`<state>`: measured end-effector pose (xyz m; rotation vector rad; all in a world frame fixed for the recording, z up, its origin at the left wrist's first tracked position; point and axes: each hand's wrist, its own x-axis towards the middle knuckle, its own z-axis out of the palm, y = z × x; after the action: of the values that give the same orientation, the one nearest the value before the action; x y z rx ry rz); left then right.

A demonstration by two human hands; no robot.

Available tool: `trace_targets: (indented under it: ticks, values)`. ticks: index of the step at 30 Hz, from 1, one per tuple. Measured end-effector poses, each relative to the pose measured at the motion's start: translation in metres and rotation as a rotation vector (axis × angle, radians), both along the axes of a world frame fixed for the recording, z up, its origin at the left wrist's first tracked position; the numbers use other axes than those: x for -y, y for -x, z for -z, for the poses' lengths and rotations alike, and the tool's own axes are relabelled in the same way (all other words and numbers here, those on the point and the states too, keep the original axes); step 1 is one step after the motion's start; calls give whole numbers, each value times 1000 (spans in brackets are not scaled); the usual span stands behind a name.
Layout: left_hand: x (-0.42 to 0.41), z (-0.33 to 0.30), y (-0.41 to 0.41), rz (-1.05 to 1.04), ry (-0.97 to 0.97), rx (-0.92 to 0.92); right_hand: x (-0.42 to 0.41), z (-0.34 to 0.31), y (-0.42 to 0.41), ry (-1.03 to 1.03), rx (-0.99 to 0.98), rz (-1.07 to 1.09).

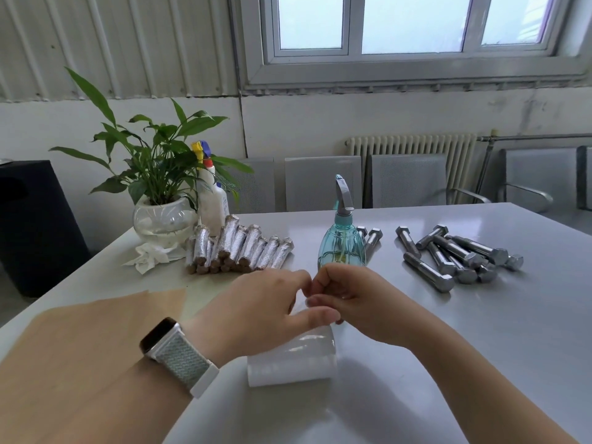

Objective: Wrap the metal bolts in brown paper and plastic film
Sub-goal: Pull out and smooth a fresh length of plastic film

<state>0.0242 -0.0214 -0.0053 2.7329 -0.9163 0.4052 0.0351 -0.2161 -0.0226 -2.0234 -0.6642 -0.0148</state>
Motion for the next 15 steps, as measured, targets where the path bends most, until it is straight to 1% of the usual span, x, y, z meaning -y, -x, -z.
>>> trace_targets:
  ticks: [1, 3, 6, 9, 10, 12, 14, 15]
  values:
    - [2, 0, -2, 3, -18, -2, 0, 1, -1, -23, -10, 7]
    - [3, 3, -6, 10, 5, -45, 0, 2, -2, -33, -16, 7]
    - [1, 7, -10, 43, 78, -100, 2, 3, -3, -23, -3, 14]
    - [-2, 13, -12, 99, 182, -115, 4, 4, -5, -82, -52, 4]
    - [-2, 15, -13, 128, 216, -115, 5, 4, -5, -104, -106, -11]
    - [-4, 21, -13, 170, 287, -109, 13, 4, -6, -94, -284, -54]
    - [-7, 27, -12, 155, 373, -99, 23, 4, -5, 16, -446, -155]
    - [-9, 29, -12, 133, 420, -93, 26, 5, -4, 80, -485, -220]
